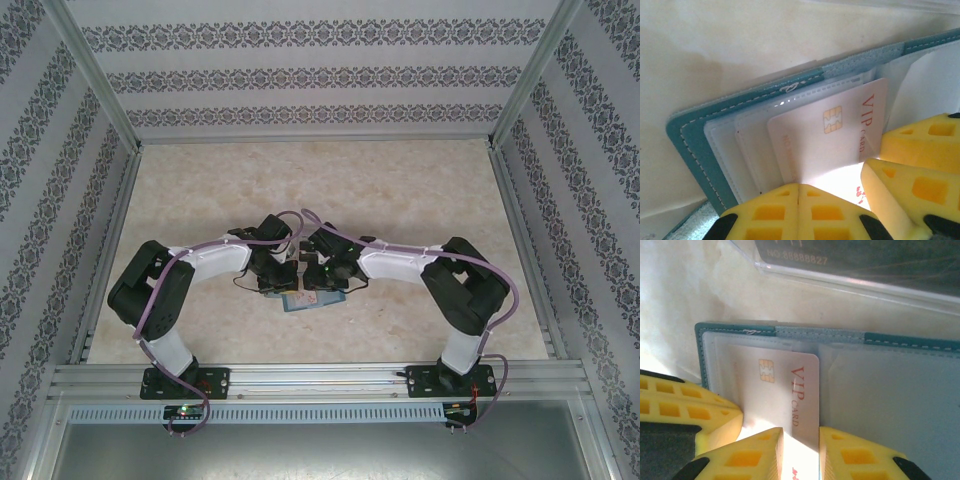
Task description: Take the credit cards out of the card holder
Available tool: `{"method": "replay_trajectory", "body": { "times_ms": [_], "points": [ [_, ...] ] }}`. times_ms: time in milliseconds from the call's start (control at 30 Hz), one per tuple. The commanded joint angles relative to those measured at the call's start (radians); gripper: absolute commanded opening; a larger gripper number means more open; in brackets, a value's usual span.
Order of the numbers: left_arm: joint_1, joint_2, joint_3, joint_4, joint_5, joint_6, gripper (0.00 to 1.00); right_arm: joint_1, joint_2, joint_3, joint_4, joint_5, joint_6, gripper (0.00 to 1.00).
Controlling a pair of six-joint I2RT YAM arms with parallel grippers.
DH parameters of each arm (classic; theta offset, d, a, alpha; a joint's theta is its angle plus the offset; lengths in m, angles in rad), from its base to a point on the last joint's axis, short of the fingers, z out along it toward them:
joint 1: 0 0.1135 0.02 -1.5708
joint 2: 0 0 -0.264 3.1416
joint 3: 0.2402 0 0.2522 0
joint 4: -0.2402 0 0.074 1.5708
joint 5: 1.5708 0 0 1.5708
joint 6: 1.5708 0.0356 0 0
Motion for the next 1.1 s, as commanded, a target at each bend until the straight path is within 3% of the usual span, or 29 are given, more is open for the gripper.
{"method": "replay_trajectory", "body": {
  "times_ms": [0, 467, 767, 1067],
  "points": [
    [-0.012, 0.051, -0.025, -0.028, -0.047, 0.021, 0.01, -0.017, -0.037, -0.045, 0.119, -0.093, 0.05, 0.26],
    [-0.012, 0.048, -0.022, -0.029, -0.047, 0.018, 0.01, -0.073, -0.042, -0.175, 0.381, -0.24, 0.148, 0.2],
    [-0.012, 0.036, -0.023, -0.031, -0.044, 0.014, 0.01, -0.08, 0.006, -0.194, 0.465, -0.295, 0.18, 0.2],
    [-0.013, 0.019, -0.022, -0.037, -0.047, 0.014, 0.01, -0.082, -0.036, -0.205, 0.459, -0.287, 0.182, 0.1]
  ]
}}
